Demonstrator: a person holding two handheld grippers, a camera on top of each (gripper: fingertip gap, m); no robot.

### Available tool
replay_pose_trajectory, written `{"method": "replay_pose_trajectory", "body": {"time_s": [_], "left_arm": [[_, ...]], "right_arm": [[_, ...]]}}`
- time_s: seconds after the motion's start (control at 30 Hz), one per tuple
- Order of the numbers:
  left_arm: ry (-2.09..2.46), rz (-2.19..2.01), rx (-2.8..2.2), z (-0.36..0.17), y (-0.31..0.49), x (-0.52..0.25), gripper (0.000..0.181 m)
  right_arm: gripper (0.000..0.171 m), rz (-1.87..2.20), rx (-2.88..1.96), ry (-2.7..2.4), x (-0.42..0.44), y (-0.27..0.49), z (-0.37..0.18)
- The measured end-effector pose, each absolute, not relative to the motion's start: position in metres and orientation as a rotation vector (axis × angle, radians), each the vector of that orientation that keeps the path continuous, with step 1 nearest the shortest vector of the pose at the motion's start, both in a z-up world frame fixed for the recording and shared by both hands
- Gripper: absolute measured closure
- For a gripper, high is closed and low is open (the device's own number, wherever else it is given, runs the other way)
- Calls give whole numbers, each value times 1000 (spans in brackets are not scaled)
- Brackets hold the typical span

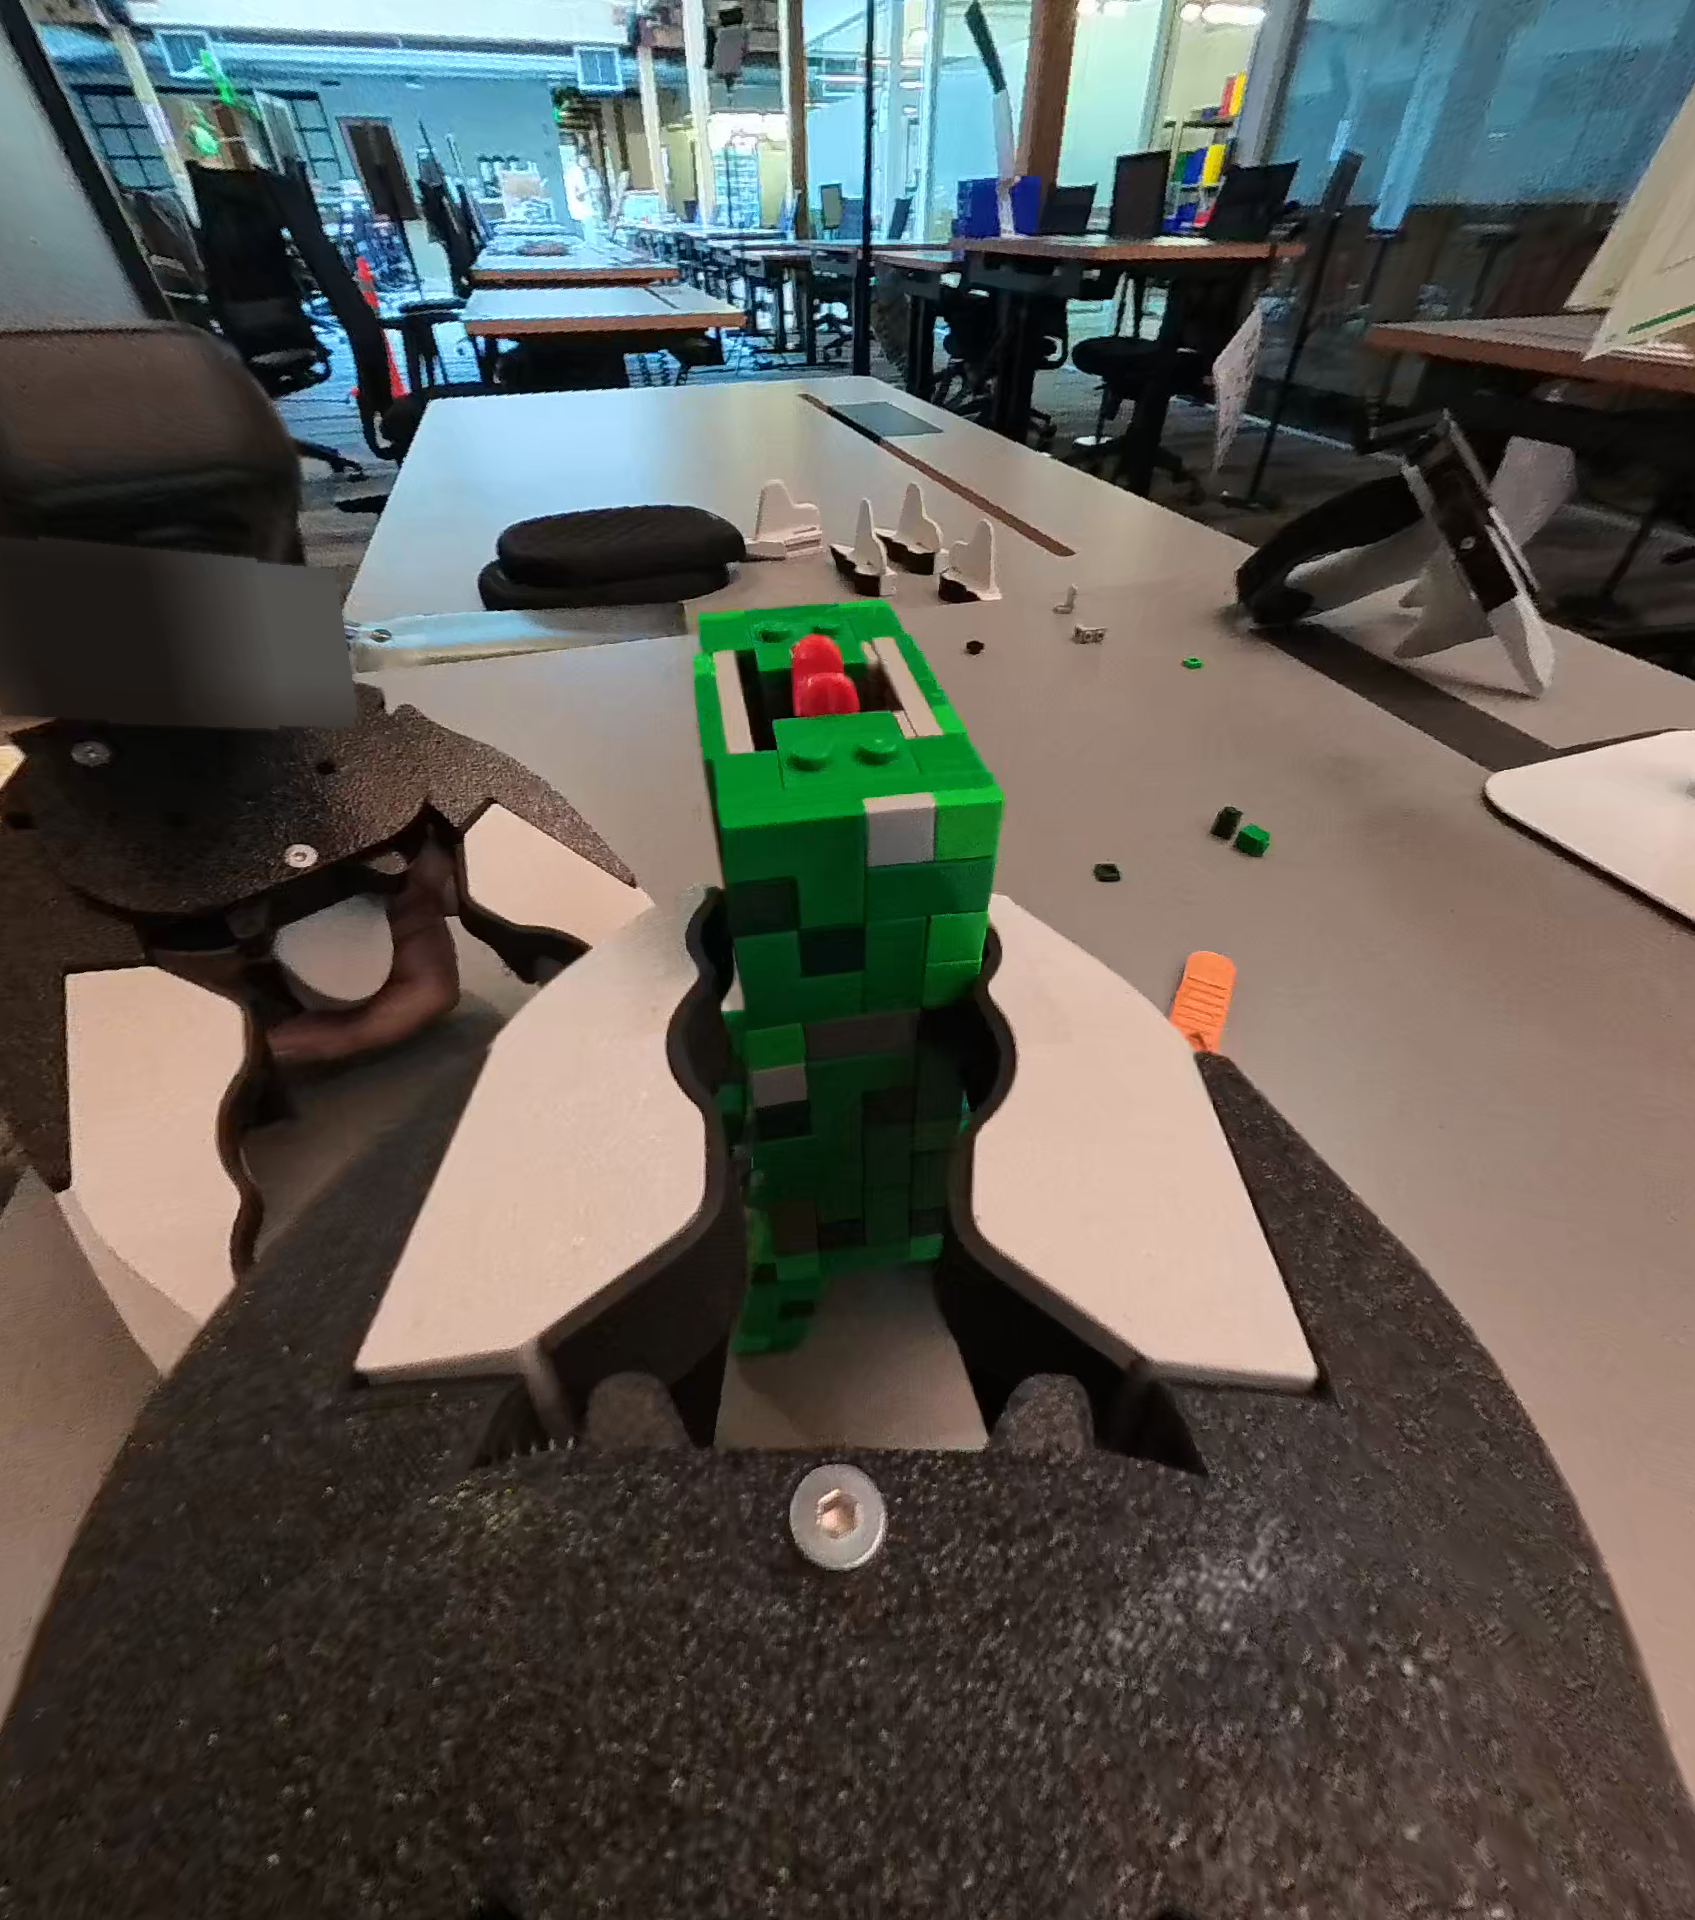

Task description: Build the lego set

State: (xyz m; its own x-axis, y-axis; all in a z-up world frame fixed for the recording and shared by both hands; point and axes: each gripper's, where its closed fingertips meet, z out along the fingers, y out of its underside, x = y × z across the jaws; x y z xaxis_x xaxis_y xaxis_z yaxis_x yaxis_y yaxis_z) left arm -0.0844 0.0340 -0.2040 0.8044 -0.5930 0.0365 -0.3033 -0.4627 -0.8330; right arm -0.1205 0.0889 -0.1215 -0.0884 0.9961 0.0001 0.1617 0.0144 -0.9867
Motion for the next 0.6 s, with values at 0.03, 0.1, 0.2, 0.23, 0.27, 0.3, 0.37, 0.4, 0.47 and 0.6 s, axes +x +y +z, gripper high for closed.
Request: {"method": "replay_pose_trajectory", "body": {"time_s": [0.03,0.1,0.2,0.23,0.27,0.3,0.37,0.4,0.47,0.6], "left_arm": [[662,-404,-2082,-204,34,-84,64],[662,-406,-2088,-205,34,-84,64],[661,-408,-2086,-205,33,-84,63],[658,-412,-2079,-204,33,-83,63],[646,-411,-2062,-201,33,-84,64],[630,-416,-2045,-198,32,-85,65],[594,-422,-2021,-193,29,-91,67],[560,-390,-1983,-187,29,-99,73],[444,-289,-1901,-171,32,-129,87],[87,-26,-1909,-158,45,-220,94]], "right_arm": [[127,1171,-1277,-1397,-120,89,-122],[116,1154,-1279,-1394,-120,88,-124],[112,1168,-1273,-1383,-117,86,-122],[109,1174,-1269,-1376,-116,86,-121],[109,1182,-1268,-1372,-113,85,-120],[108,1184,-1270,-1360,-111,86,-119],[101,1182,-1274,-1351,-104,86,-119],[99,1171,-1280,-1348,-99,87,-119],[100,1143,-1278,-1318,-85,91,-119],[101,1129,-1286,-1200,-56,103,-116]]}}
